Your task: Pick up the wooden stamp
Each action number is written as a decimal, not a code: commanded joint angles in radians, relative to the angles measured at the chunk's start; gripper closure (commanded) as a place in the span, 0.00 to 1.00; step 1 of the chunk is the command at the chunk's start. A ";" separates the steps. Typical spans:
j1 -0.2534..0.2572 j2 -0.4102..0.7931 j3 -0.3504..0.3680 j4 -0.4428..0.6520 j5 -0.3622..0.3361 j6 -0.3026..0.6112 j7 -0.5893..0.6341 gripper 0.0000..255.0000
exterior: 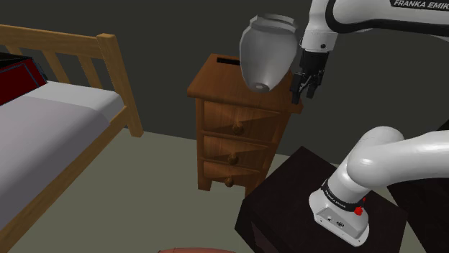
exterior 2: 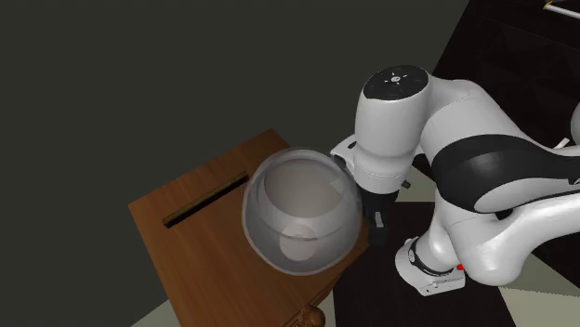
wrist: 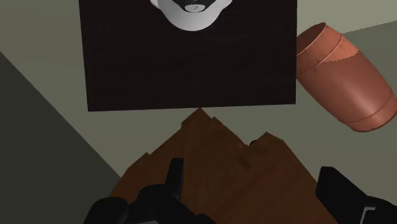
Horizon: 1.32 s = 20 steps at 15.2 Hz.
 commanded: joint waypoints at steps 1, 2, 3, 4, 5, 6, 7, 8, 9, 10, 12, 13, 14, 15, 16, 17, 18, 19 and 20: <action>0.000 0.000 0.000 0.000 0.000 0.000 0.000 0.00; 0.004 0.034 -0.014 0.019 -0.014 0.019 -0.033 0.00; 0.008 0.068 -0.027 0.039 -0.027 0.038 -0.066 0.00; 0.013 0.102 -0.040 0.061 -0.039 0.056 -0.099 0.00; 0.018 0.136 -0.053 0.084 -0.050 0.073 -0.131 0.00; 0.023 0.171 -0.065 0.108 -0.059 0.089 -0.163 0.00; 0.028 0.205 -0.077 0.134 -0.067 0.105 -0.194 0.00; 0.035 0.240 -0.088 0.160 -0.074 0.119 -0.225 0.00; 0.041 0.275 -0.099 0.188 -0.080 0.132 -0.256 0.00; 0.047 0.310 -0.109 0.217 -0.084 0.144 -0.287 0.00; 0.058 0.380 -0.127 0.278 -0.089 0.166 -0.349 0.00; 0.063 0.415 -0.136 0.310 -0.090 0.175 -0.379 0.00; 0.068 0.451 -0.143 0.343 -0.090 0.183 -0.410 0.00; 0.073 0.486 -0.150 0.378 -0.089 0.190 -0.440 0.00; 0.078 0.521 -0.157 0.414 -0.087 0.196 -0.471 0.00; 0.082 0.556 -0.163 0.451 -0.083 0.200 -0.501 0.00; 0.086 0.592 -0.168 0.489 -0.079 0.204 -0.531 0.00; 0.090 0.627 -0.173 0.528 -0.075 0.206 -0.560 0.00; 0.093 0.663 -0.177 0.569 -0.069 0.207 -0.589 0.00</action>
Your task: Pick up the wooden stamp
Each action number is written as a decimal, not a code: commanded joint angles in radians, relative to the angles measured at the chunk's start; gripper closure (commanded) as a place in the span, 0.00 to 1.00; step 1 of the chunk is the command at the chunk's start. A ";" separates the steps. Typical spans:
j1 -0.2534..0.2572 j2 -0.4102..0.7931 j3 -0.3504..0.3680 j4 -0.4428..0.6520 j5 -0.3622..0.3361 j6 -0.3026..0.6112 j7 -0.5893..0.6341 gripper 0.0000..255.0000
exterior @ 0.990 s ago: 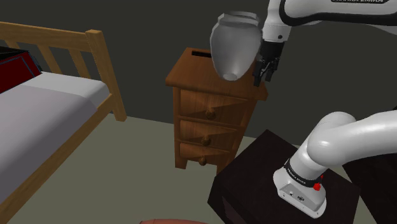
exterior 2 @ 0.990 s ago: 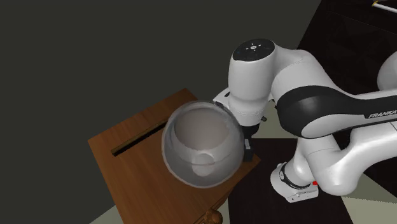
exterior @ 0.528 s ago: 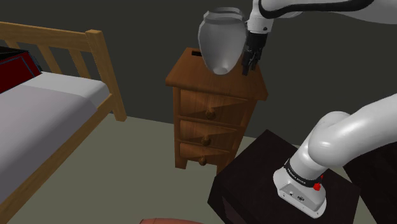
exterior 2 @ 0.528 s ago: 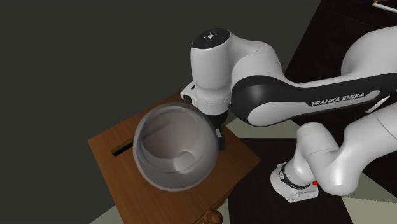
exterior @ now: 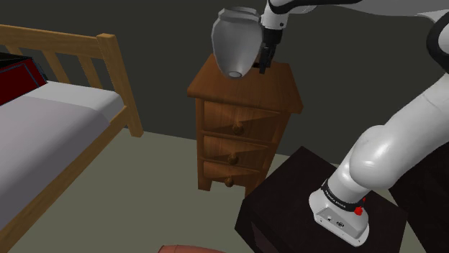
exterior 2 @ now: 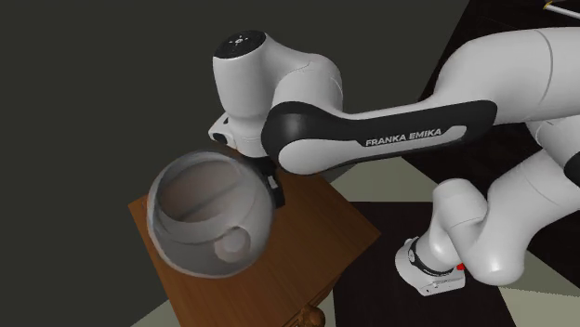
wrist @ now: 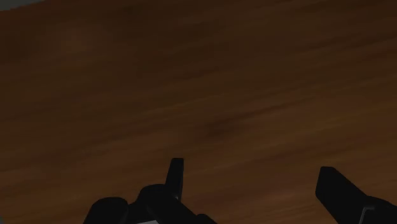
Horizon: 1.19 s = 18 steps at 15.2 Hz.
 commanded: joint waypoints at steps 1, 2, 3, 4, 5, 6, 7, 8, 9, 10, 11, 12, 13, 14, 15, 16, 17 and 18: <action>0.010 0.075 -0.004 0.086 0.013 0.004 -0.057 0.00; 0.012 0.111 -0.006 0.129 0.020 0.002 -0.085 0.00; 0.013 0.148 -0.009 0.174 0.027 -0.001 -0.113 0.00; 0.014 0.184 -0.010 0.221 0.035 -0.005 -0.141 0.00; 0.014 0.222 -0.010 0.270 0.042 -0.011 -0.169 0.00; 0.014 0.260 -0.010 0.321 0.051 -0.018 -0.195 0.00; 0.013 0.298 -0.009 0.373 0.059 -0.026 -0.221 0.00; 0.011 0.337 -0.007 0.429 0.067 -0.037 -0.246 0.00; 0.008 0.378 -0.005 0.487 0.076 -0.049 -0.271 0.00; 0.006 0.404 -0.002 0.525 0.081 -0.058 -0.286 0.00; 0.007 0.400 -0.002 0.507 0.080 -0.043 -0.286 0.00; 0.007 0.397 -0.002 0.489 0.080 -0.028 -0.286 0.00; 0.008 0.394 -0.002 0.472 0.079 -0.013 -0.286 0.00; 0.009 0.392 -0.002 0.455 0.079 0.001 -0.286 0.00; 0.010 0.390 -0.002 0.439 0.079 0.015 -0.287 0.00; 0.011 0.388 -0.002 0.423 0.078 0.030 -0.287 0.00; 0.011 0.387 -0.002 0.408 0.078 0.044 -0.287 0.00; 0.012 0.386 -0.002 0.399 0.078 0.052 -0.287 0.00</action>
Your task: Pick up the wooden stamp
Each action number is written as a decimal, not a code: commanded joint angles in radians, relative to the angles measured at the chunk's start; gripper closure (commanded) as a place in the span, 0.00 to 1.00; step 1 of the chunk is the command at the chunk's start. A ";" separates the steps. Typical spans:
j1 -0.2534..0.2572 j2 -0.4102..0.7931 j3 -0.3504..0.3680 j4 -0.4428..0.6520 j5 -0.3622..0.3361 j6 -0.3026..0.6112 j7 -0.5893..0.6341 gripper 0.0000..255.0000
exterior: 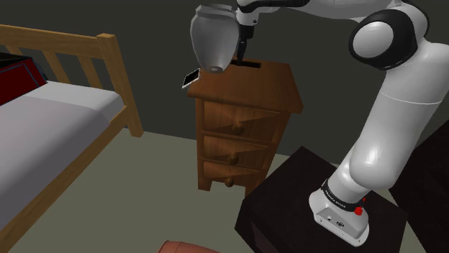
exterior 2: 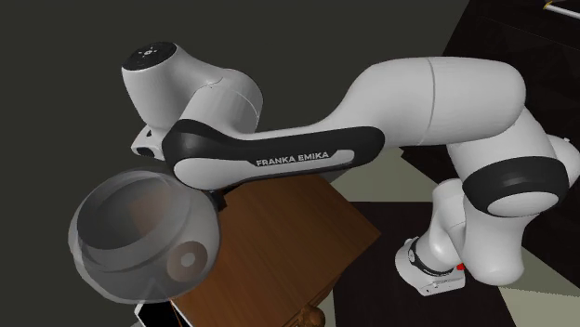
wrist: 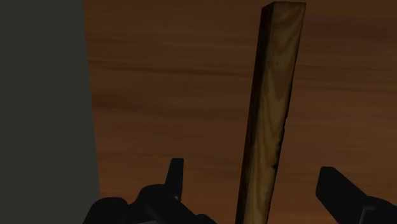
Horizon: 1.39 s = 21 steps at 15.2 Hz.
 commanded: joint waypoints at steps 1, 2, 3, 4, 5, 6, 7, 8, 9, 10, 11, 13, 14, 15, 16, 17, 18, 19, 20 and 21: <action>0.005 0.004 0.005 -0.015 0.002 0.012 0.001 0.00; 0.008 0.001 0.006 -0.021 0.002 0.015 0.005 1.00; 0.008 -0.001 0.007 -0.026 0.001 0.018 0.005 1.00; 0.009 -0.003 0.007 -0.031 0.001 0.021 0.006 1.00; 0.009 -0.001 0.007 -0.030 0.001 0.021 0.007 1.00; 0.008 0.003 0.007 -0.023 0.002 0.018 0.006 1.00; 0.009 -0.001 0.007 -0.030 0.001 0.022 0.007 1.00; 0.009 -0.003 0.007 -0.031 0.001 0.022 0.006 1.00; 0.008 -0.001 0.007 -0.030 0.001 0.022 0.005 1.00; 0.009 -0.005 0.007 -0.040 0.001 0.028 0.005 1.00; 0.005 0.004 0.005 -0.015 0.003 0.012 0.001 1.00; 0.004 0.007 0.004 0.016 0.003 -0.016 0.001 1.00; 0.004 0.009 0.004 0.032 0.003 -0.031 0.001 1.00; 0.003 0.011 0.004 0.049 0.004 -0.045 0.002 1.00; 0.003 0.014 0.003 0.066 0.004 -0.060 0.002 1.00; 0.002 0.017 0.003 0.083 0.005 -0.074 0.002 1.00; 0.001 0.020 0.003 0.101 0.005 -0.089 0.002 1.00; 0.000 0.023 0.003 0.120 0.006 -0.104 0.002 1.00; -0.001 0.027 0.002 0.139 0.007 -0.119 0.002 1.00; -0.002 0.031 0.002 0.158 0.008 -0.135 0.002 1.00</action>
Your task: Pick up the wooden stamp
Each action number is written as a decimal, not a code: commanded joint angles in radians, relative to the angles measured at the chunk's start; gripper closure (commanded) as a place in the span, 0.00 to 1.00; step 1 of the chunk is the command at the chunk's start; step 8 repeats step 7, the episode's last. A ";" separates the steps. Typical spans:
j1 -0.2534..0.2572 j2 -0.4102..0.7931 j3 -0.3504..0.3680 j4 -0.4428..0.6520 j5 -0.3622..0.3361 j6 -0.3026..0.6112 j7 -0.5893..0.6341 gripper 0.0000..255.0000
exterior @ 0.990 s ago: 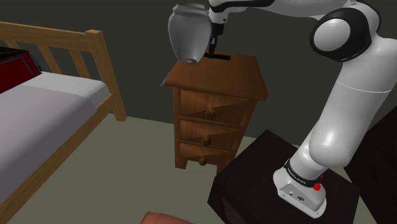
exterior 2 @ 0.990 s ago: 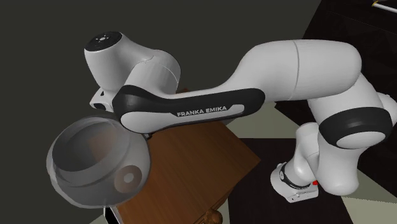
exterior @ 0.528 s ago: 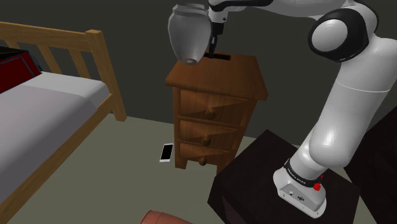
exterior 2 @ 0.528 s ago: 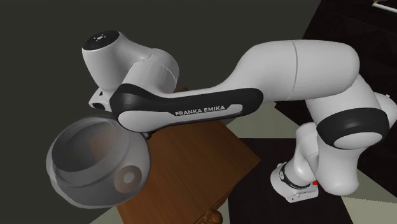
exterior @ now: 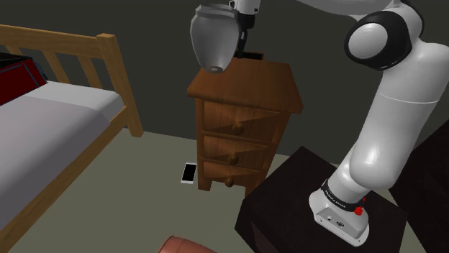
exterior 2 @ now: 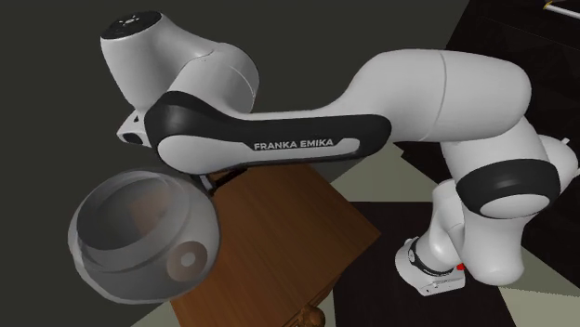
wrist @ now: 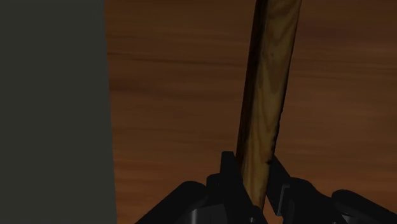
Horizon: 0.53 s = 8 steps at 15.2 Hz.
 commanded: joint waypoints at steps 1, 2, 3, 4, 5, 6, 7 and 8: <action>-0.001 0.011 0.001 0.044 0.002 -0.033 0.003 1.00; -0.002 0.016 0.000 0.065 0.003 -0.049 0.003 1.00; -0.003 0.022 0.000 0.086 0.004 -0.065 0.002 1.00; -0.004 0.028 0.000 0.108 0.006 -0.081 0.002 1.00; -0.006 0.034 -0.001 0.131 0.007 -0.098 0.002 1.00; -0.006 0.035 -0.001 0.134 0.007 -0.100 0.002 1.00; -0.006 0.035 -0.001 0.135 0.007 -0.101 0.002 1.00; -0.006 0.035 -0.001 0.135 0.007 -0.101 0.002 1.00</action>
